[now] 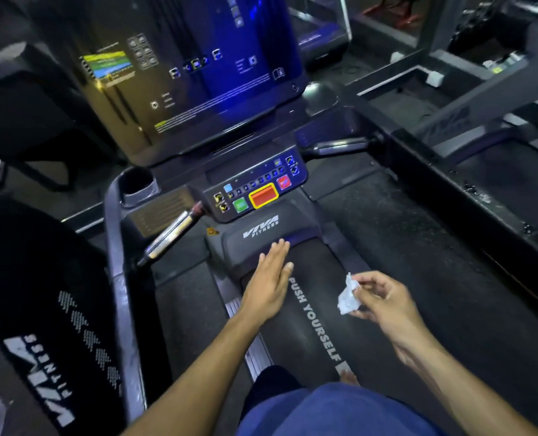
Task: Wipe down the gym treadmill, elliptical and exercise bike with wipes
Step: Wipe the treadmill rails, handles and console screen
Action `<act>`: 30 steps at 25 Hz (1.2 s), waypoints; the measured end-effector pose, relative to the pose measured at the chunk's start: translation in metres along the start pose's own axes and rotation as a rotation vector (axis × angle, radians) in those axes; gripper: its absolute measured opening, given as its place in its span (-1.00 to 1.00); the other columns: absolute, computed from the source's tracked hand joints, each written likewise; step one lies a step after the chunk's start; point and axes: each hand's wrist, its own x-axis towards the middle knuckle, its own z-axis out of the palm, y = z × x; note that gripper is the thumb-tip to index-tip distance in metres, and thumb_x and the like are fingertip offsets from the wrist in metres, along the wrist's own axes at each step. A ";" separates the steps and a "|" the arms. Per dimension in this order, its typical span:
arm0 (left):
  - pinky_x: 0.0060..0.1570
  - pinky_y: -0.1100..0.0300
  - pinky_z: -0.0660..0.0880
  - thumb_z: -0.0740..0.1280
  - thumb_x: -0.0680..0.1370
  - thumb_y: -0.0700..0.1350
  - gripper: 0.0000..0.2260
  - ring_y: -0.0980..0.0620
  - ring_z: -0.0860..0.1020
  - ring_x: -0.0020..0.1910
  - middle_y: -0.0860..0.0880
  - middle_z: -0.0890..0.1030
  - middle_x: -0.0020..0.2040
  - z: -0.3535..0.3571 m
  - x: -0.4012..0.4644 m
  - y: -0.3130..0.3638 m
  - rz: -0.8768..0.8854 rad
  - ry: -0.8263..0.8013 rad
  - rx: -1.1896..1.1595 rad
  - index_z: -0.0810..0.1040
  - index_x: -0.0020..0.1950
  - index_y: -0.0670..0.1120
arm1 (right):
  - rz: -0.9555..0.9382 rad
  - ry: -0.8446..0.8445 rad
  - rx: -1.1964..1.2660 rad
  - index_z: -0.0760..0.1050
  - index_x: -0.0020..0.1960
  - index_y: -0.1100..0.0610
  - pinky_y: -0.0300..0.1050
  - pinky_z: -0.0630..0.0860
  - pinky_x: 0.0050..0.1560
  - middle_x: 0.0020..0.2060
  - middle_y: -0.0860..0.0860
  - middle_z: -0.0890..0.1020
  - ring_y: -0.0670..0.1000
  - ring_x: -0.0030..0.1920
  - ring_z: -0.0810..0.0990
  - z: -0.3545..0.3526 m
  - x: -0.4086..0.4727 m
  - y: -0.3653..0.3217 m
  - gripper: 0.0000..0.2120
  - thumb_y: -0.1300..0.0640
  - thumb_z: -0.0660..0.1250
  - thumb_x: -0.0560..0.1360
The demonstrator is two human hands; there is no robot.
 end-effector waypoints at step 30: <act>0.57 0.16 0.14 0.12 0.71 0.03 -0.57 0.21 0.24 0.56 0.05 0.40 0.53 -0.041 0.261 0.010 0.601 -0.095 0.086 0.42 0.53 -0.12 | -0.153 0.377 -0.221 0.67 -0.03 0.01 -0.37 0.47 -0.21 -0.23 -0.09 0.71 -0.22 -0.31 0.59 0.013 0.185 -0.091 -0.74 0.36 0.38 0.50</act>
